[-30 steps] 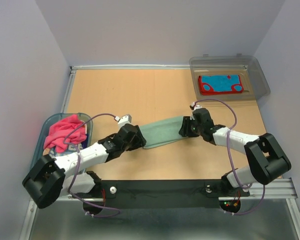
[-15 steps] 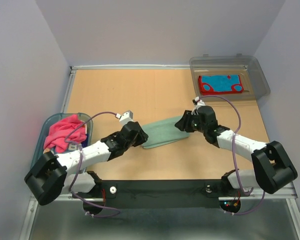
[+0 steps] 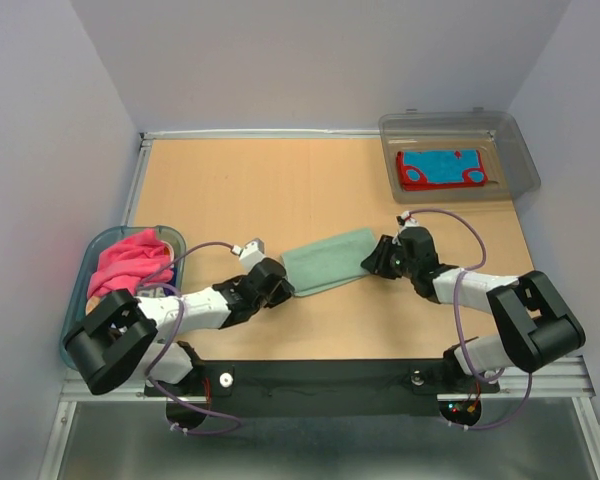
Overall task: Fold and stack the towels
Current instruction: Smooth out wrinkles on the folded towel
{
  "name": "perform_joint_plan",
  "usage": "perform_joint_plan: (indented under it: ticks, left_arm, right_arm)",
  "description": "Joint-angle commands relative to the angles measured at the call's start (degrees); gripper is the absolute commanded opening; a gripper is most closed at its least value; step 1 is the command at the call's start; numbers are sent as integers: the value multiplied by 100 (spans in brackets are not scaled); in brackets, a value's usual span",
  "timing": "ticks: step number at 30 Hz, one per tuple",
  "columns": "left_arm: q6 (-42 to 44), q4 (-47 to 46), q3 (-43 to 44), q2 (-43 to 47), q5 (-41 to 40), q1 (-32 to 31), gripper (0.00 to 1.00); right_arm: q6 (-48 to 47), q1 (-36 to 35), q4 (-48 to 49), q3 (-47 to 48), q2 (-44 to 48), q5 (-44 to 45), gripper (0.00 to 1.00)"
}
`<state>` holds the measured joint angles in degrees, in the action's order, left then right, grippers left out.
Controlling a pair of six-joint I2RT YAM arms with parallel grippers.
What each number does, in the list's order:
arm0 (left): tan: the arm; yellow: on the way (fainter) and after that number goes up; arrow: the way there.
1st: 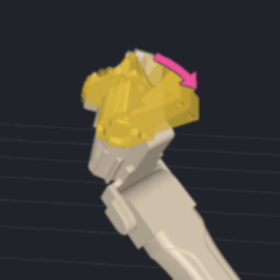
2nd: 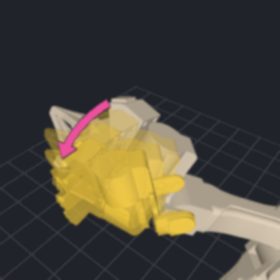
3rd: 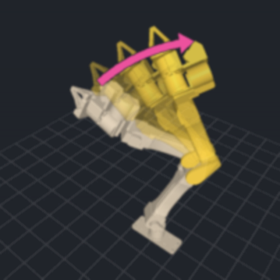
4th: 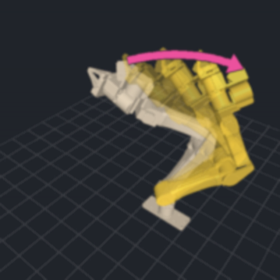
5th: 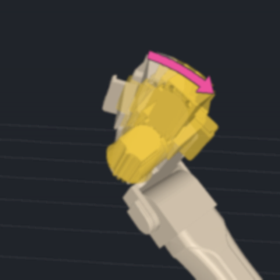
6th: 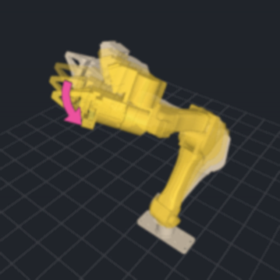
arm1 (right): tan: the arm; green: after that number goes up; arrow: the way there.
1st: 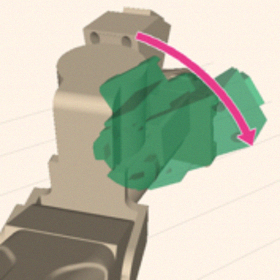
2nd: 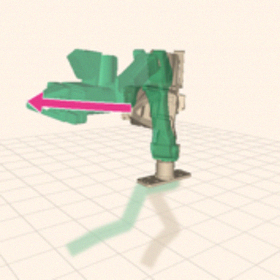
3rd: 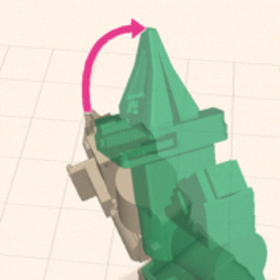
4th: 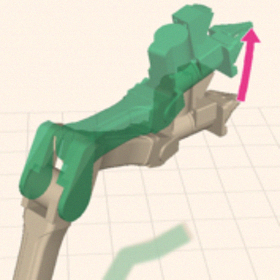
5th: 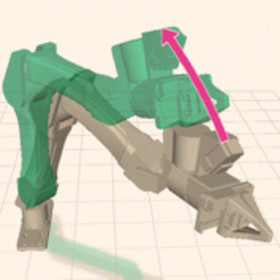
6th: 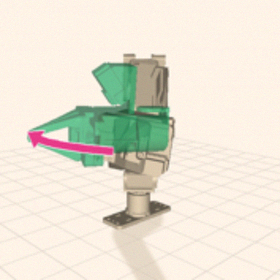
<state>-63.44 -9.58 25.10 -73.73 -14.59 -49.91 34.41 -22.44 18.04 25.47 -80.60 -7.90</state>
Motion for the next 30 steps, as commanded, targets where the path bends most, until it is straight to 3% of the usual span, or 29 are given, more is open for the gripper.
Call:
perform_joint_plan:
  ticks: [1,4,8,13,20,25,30]
  left_arm:
    - [323,332,284,254,-465,139,38]
    - [622,589,627,430,-413,131,52]
    - [535,642,689,527,-299,17,63]
    - [341,624,654,228,-264,-45,61]
    - [508,572,1224,395,-947,-142,60]
    - [683,-112,1576,28,-1503,-72,58]
    - [763,-983,1831,-754,-1521,69,53]
  right_arm:
    - [74,46,156,-25,97,115,38]
    - [-57,46,112,80,114,-62,38]
    - [-251,46,-20,195,193,-63,39]
    - [-558,46,-388,370,386,8,39]
    - [-577,46,-504,985,493,-281,40]
    - [-137,46,574,1328,19,-625,48]
    - [135,46,1533,1469,-867,-616,49]
